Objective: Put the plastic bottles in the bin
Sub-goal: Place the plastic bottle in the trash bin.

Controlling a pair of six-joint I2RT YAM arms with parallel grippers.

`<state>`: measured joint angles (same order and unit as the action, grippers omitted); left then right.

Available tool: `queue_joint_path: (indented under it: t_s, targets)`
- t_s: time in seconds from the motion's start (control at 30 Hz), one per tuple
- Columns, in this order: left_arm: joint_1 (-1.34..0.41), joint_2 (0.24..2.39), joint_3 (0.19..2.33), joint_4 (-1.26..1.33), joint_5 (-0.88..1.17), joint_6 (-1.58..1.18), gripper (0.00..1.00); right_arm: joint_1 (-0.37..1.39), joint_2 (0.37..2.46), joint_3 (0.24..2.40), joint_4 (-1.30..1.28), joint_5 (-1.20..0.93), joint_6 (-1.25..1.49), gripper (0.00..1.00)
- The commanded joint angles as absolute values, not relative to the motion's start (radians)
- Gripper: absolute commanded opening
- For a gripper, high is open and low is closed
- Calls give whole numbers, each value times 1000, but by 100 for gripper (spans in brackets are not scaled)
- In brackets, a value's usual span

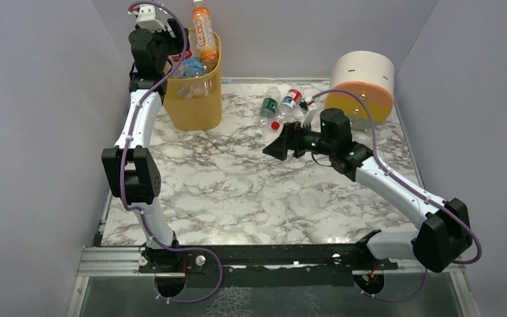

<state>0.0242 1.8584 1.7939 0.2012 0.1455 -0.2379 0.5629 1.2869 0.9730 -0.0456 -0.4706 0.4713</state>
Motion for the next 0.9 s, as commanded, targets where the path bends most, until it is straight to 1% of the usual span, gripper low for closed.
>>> queue_joint_path:
  t_s: [0.0,0.3,0.73,0.87]
  targets:
    - [28,1893,1886,157,134,-230,73,567,1291,965,-4,-503,479,96]
    - [29,2013,2099,180,89,-236,73,568,1329,957,21,-518,491,96]
    - [67,2131,2145,443,-14,-241,72,568,1426,964,61,-550,492,96]
    - [87,2160,2193,477,-39,-261,72,568,1454,968,69,-554,492,96]
